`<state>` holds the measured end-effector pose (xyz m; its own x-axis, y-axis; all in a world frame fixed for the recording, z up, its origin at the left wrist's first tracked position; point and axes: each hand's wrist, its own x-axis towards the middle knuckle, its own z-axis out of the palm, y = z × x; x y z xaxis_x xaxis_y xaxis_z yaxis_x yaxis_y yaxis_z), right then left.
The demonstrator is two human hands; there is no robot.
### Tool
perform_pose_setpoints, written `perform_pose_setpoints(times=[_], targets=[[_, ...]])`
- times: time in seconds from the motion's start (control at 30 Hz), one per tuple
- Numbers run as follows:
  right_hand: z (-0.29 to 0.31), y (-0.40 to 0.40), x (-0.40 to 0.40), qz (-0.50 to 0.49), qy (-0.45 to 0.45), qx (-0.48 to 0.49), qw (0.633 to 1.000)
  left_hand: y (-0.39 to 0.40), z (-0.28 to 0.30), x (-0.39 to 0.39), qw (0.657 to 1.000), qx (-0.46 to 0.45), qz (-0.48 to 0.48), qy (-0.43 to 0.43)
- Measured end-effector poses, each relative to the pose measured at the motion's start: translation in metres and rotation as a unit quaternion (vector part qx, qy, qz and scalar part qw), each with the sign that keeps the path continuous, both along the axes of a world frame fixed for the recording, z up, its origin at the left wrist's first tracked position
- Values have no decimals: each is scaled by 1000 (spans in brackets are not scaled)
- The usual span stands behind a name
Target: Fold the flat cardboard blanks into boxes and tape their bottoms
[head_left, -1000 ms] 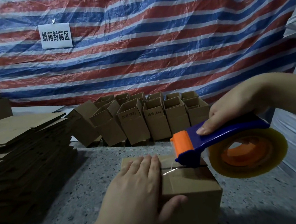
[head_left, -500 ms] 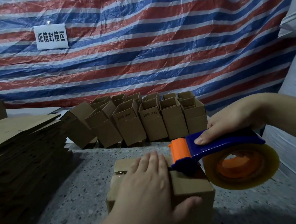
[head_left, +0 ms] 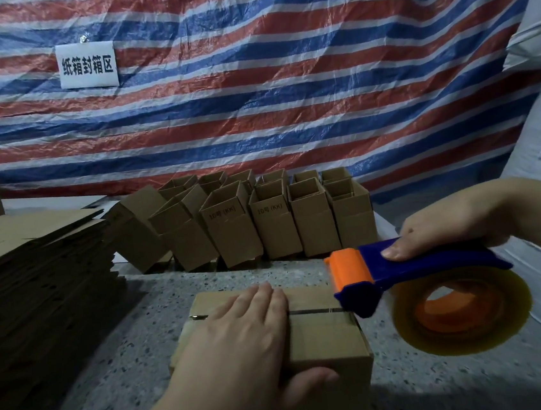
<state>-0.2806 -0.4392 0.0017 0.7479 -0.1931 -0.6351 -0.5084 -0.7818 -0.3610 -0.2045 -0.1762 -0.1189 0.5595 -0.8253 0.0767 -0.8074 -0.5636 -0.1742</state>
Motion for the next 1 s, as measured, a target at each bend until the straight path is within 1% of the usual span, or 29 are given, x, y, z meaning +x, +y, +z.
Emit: perform_pose_setpoints(times=[0.1, 0.2, 0.37, 0.53, 0.67, 0.87, 1.0], targets=[[-6, -7, -7, -10, 5, -22, 1000, -1, -2, 1, 1000, -12, -10, -5], [-15, -7, -7, -2, 3, -28, 1000, -1, 1, -2, 1000, -18, -16, 17], [-21, -9, -7, -5, -12, -15, 1000, -15, 6, -9, 999, -18, -24, 11], [-23, -11, -8, 0, -20, -6, 1000, -39, -3, -17, 998, -18, -44, 35], [-25, -18, -13, 1, -35, 26, 999, -37, -8, -14, 998, -28, -59, 18], [-26, -33, -29, 14, -40, 34, 999, -35, -7, -16, 996, -43, -81, 21], [-28, -33, -37, 36, -50, -21, 998, -34, -8, -17, 994, -53, -89, 13]])
